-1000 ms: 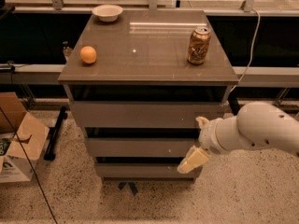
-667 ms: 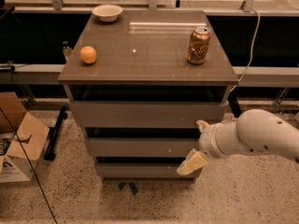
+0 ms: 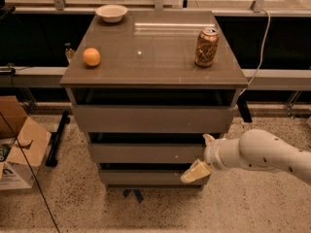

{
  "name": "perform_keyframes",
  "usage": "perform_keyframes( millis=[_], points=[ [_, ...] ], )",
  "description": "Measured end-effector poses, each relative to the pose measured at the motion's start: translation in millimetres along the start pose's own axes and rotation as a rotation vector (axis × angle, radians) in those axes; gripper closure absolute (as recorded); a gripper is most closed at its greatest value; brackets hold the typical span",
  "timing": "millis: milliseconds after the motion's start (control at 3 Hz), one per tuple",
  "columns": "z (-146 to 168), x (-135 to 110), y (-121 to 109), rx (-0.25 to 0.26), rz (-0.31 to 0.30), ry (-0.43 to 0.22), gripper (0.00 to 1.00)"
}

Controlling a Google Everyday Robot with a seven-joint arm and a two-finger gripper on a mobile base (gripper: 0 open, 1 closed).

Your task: Open middle drawer

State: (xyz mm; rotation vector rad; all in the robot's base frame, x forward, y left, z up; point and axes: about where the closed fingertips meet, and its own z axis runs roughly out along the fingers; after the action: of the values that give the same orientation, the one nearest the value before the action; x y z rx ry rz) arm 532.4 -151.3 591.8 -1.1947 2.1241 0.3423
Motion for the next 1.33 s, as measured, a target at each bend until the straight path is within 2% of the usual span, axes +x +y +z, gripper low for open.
perform_keyframes(
  millis=[333,667,1333],
  points=[
    [0,0,0,0.000,0.000,0.000,0.00],
    [21,11,-3,0.015,0.007,0.009,0.00],
    [74,35,-21,0.015,0.039,-0.025,0.00]
  ],
)
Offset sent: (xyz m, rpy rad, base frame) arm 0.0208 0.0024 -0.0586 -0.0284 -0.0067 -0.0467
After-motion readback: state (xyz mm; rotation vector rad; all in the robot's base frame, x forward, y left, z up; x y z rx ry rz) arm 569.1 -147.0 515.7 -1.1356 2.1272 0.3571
